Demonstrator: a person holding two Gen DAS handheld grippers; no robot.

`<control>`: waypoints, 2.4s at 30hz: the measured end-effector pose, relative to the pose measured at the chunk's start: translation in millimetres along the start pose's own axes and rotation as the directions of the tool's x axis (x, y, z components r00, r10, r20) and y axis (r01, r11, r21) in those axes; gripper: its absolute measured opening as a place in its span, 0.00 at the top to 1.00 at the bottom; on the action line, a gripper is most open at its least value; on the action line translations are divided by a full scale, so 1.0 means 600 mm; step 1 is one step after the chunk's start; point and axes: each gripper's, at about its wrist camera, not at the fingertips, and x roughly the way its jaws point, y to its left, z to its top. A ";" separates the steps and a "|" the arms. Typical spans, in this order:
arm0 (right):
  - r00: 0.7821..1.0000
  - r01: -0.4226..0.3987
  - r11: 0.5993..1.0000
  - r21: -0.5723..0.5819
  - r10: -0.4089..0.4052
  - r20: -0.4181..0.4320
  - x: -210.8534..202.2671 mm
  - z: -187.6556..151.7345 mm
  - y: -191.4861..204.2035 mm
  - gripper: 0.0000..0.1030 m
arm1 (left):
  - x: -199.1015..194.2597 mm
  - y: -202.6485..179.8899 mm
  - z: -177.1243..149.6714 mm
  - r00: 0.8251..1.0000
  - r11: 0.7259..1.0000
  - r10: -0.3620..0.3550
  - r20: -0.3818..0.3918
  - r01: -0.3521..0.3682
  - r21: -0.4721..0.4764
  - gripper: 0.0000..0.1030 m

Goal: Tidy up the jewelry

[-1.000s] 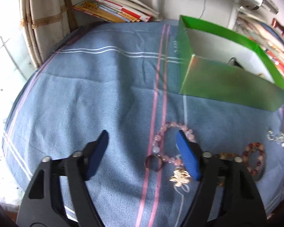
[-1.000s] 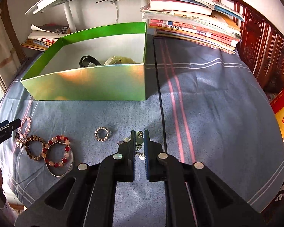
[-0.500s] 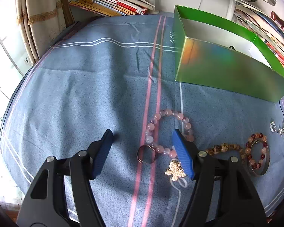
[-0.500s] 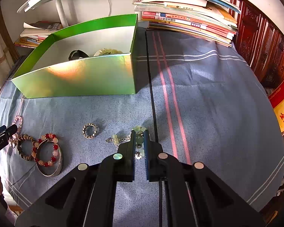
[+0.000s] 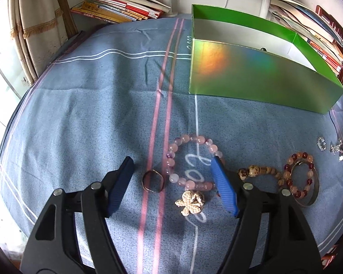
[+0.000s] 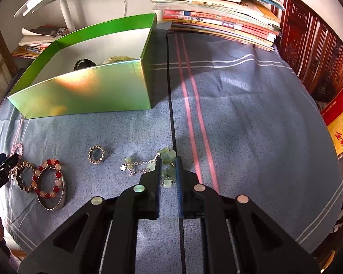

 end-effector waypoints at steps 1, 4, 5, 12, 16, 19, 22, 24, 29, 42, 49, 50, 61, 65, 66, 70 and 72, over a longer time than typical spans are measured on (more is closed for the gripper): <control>1.000 -0.001 1.000 0.006 0.001 -0.003 0.001 0.000 -0.002 0.87 | 0.000 0.001 0.000 1.000 1.000 -0.001 0.000 0.001 -0.002 0.30; 1.000 -0.003 1.000 0.016 0.003 -0.008 0.002 0.001 -0.005 0.87 | 0.001 0.001 0.000 1.000 1.000 -0.001 0.000 0.001 -0.002 0.30; 1.000 -0.005 1.000 0.021 0.006 -0.008 0.002 0.002 -0.007 0.87 | 0.002 0.002 0.000 1.000 1.000 0.000 0.001 0.000 -0.002 0.29; 0.999 0.028 0.999 0.035 -0.029 0.026 -0.017 0.011 -0.029 0.76 | 0.006 0.007 0.001 1.000 1.000 0.004 0.000 -0.004 -0.008 0.24; 0.999 0.034 0.999 0.021 -0.035 0.029 -0.023 0.007 -0.028 0.53 | 0.007 0.007 0.002 1.000 1.000 0.019 0.000 -0.019 -0.009 0.22; 1.000 0.007 1.000 0.004 -0.007 0.014 -0.016 0.003 -0.015 0.53 | 0.006 0.003 0.002 1.000 1.000 0.028 -0.001 -0.028 0.001 0.21; 1.000 0.009 1.000 -0.020 -0.009 -0.007 0.002 -0.001 0.000 0.53 | 0.006 0.001 0.001 1.000 1.000 0.024 0.001 -0.024 0.003 0.21; 1.000 0.008 1.000 -0.027 -0.009 -0.021 0.014 -0.004 0.006 0.53 | 0.007 0.002 0.001 1.000 1.000 0.015 0.002 -0.015 0.006 0.21; 1.000 -0.002 0.998 -0.063 0.001 -0.006 0.016 -0.008 0.028 0.53 | 0.012 0.017 0.004 0.999 0.999 -0.043 -0.004 0.043 -0.002 0.23; 1.000 -0.014 0.996 -0.083 0.015 0.001 0.014 -0.010 0.041 0.53 | -0.002 -0.035 -0.010 0.996 0.992 -0.092 0.013 0.090 0.086 0.40; 1.000 -0.014 0.996 -0.085 0.015 0.005 0.015 -0.009 0.048 0.48 | 0.004 -0.034 -0.009 0.997 0.995 -0.076 0.015 0.074 0.072 0.26; 1.000 -0.014 0.996 -0.086 0.014 0.006 0.015 -0.010 0.048 0.47 | 0.005 -0.030 -0.008 0.997 0.995 -0.078 0.015 0.077 0.066 0.23; 1.000 -0.013 0.996 -0.086 0.014 0.009 0.016 -0.011 0.050 0.47 | 0.010 -0.021 -0.006 0.997 0.995 -0.074 0.015 0.073 0.060 0.15; 1.000 -0.013 0.996 -0.085 0.014 0.014 0.016 -0.011 0.050 0.46 | 0.013 -0.017 -0.005 0.997 0.996 -0.072 0.014 0.071 0.056 0.11; 1.000 -0.012 0.996 -0.085 0.014 0.016 0.016 -0.011 0.050 0.45 | 0.013 -0.017 -0.005 0.997 0.996 -0.072 0.014 0.071 0.055 0.11; 1.000 -0.012 0.996 -0.085 0.013 0.019 0.016 -0.011 0.049 0.45 | 0.018 -0.012 -0.005 0.998 0.998 -0.059 0.019 0.058 0.032 0.04; 1.000 -0.010 0.996 -0.085 0.012 0.019 0.016 -0.011 0.049 0.44 | 0.018 -0.012 -0.005 0.998 0.998 -0.057 0.022 0.057 0.034 0.04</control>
